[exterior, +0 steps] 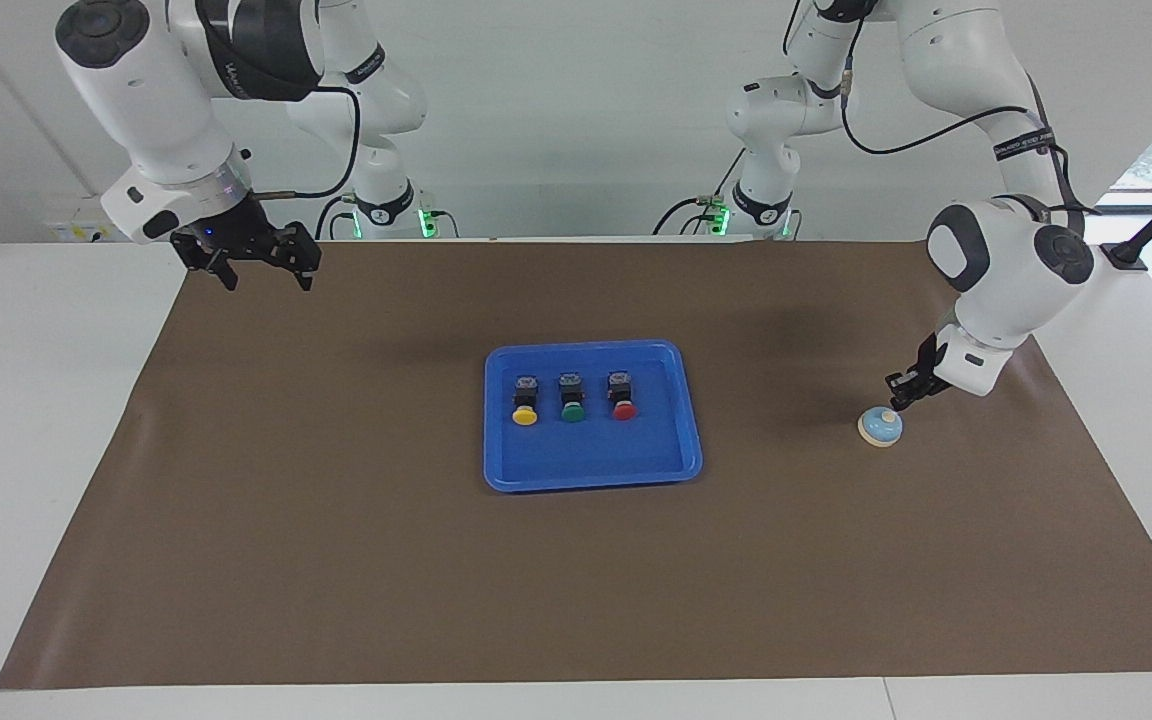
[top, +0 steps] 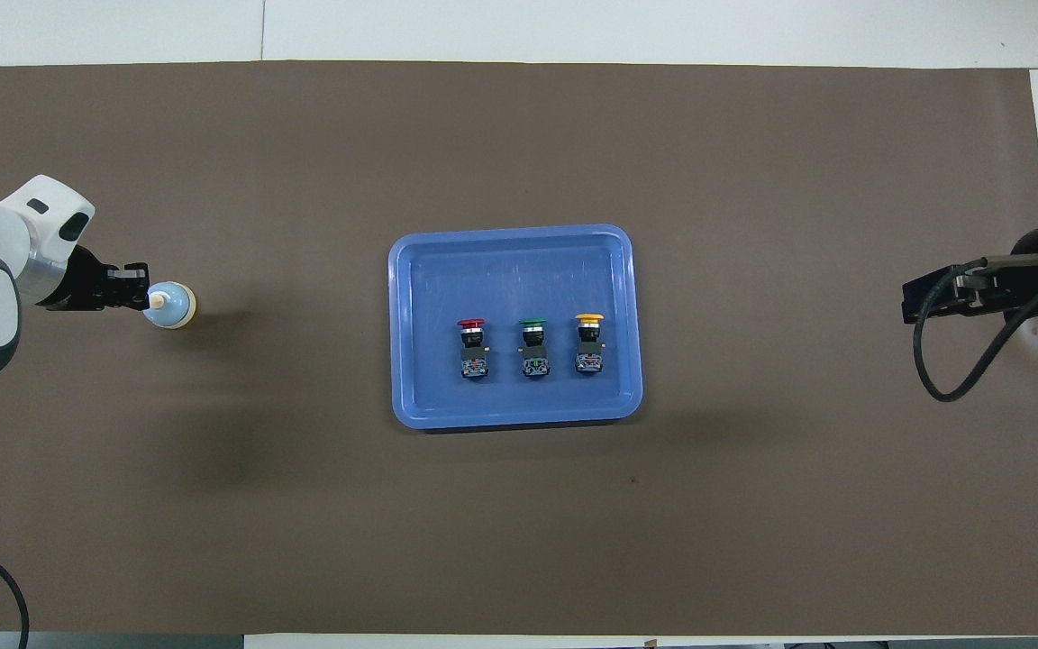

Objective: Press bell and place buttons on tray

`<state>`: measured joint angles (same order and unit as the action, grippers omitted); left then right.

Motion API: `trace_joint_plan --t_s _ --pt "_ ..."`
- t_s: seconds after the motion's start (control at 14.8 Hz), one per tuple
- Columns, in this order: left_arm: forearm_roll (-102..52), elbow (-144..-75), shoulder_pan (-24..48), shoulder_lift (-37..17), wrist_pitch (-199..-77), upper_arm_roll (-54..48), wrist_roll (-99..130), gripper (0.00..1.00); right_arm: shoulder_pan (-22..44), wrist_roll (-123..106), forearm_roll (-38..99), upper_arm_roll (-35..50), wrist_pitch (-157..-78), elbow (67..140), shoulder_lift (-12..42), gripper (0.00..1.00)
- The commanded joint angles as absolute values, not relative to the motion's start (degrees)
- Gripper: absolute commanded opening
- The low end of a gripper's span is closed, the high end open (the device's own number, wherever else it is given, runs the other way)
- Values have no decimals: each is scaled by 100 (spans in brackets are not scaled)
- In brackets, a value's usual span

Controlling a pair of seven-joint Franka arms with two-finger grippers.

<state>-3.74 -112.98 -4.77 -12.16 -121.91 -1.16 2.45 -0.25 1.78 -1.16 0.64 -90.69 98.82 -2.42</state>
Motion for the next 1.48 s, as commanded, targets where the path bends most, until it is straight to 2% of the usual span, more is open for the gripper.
trace_joint_plan --t_s 0.0,0.4,0.74,0.88,1.01,1.42 --pt "-492 -11355 -492 -1318 -12375 -132 70 0 -97 220 -123 123 -9053 9976 -352 100" --pt "-492 -11462 -475 -1441 -12525 -141 70 0 -97 220 -123 123 -9053 9976 -352 100" --pt "-492 -10391 -457 -1415 -11069 -132 88 2 -97 220 -123 123 -9053 9976 -352 100" --pt "-492 -10135 -439 -1301 -10566 -132 105 36 -97 220 -123 123 -9053 9976 -352 100" --pt "-483 -10195 -413 -1100 -10555 -132 132 100 -97 220 -123 123 -9053 9976 -352 100" --pt "-483 -10213 -422 -309 -9977 -132 299 100 -97 220 -123 123 -9053 9976 -352 100"
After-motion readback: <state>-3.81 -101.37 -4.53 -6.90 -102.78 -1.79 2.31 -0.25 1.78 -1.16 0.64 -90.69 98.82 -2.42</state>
